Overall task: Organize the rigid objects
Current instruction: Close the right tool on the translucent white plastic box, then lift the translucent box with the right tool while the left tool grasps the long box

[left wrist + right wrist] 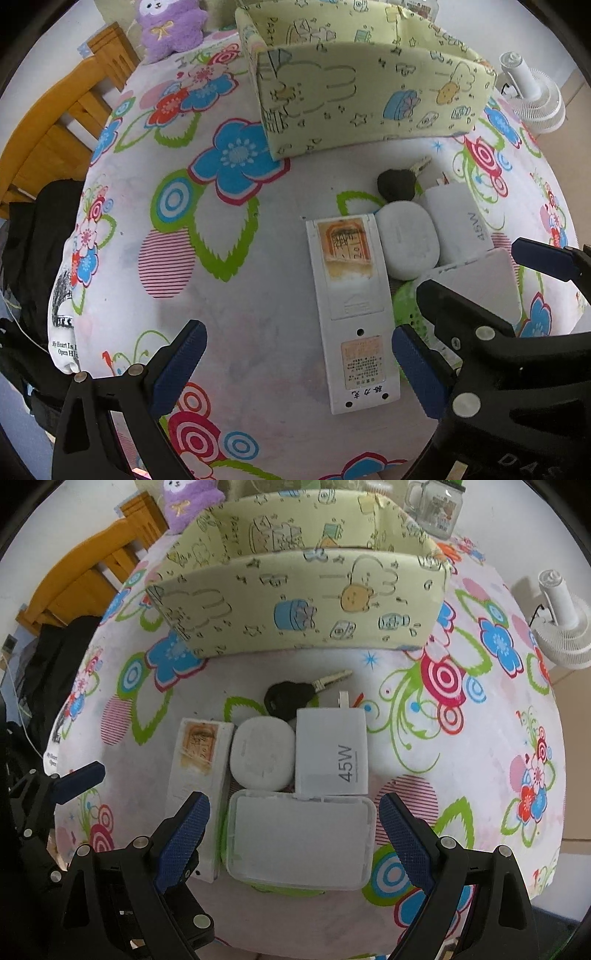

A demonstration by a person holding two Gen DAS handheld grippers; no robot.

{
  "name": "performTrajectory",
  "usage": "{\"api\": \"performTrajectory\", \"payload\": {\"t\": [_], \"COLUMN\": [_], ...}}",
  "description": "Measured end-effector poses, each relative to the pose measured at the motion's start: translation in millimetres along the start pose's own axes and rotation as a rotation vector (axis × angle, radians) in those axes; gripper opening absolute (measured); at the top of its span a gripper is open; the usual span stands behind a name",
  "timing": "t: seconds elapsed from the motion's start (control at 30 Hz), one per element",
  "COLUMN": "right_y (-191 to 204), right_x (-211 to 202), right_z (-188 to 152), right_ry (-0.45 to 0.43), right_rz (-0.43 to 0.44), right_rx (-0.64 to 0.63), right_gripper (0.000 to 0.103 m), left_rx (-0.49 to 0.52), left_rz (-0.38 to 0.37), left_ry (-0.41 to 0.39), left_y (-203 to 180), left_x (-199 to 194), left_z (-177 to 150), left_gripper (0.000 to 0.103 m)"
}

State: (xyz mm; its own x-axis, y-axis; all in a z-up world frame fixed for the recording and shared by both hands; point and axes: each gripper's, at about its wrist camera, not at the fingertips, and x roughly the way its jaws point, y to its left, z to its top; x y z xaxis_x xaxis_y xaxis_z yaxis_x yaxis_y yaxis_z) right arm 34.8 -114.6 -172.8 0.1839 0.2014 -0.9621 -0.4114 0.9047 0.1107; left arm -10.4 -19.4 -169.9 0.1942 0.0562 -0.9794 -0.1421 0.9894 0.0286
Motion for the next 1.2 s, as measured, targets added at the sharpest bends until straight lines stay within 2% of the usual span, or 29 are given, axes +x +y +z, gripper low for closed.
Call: {"api": "performTrajectory", "payload": {"t": [0.27,0.37,0.6,0.97,1.03,1.1,1.2], "right_y": [-8,-12,-16,-38,-43,-49,-54], "right_x": [15,17,14,10,10,8,7], "right_z": [-4,-4,-4,3,3,2,0], "right_ry": [0.071,0.092,0.080,0.079,0.077,0.078,0.079], "right_rz": [0.019,0.037,0.024,0.020,0.014,0.009,0.003], "right_rx": [0.064,0.084,0.085,0.131,0.139,0.140,0.140], "right_gripper": [0.095,0.090,0.089,0.089,0.089,0.089,0.089], "left_rx": [0.010,0.019,0.021,-0.007,-0.019,-0.035,-0.049], "left_rz": [-0.018,-0.017,-0.001,0.018,0.026,0.019,0.020], "left_ry": [0.015,0.021,0.032,0.023,0.025,0.059,0.053], "left_y": [-2,-6,-9,-5,-5,-6,-6], "left_x": [7,8,19,32,34,41,42], "left_z": [-3,-2,5,42,46,48,49], "left_gripper": [0.102,0.102,0.102,0.100,0.097,0.093,0.091]}}
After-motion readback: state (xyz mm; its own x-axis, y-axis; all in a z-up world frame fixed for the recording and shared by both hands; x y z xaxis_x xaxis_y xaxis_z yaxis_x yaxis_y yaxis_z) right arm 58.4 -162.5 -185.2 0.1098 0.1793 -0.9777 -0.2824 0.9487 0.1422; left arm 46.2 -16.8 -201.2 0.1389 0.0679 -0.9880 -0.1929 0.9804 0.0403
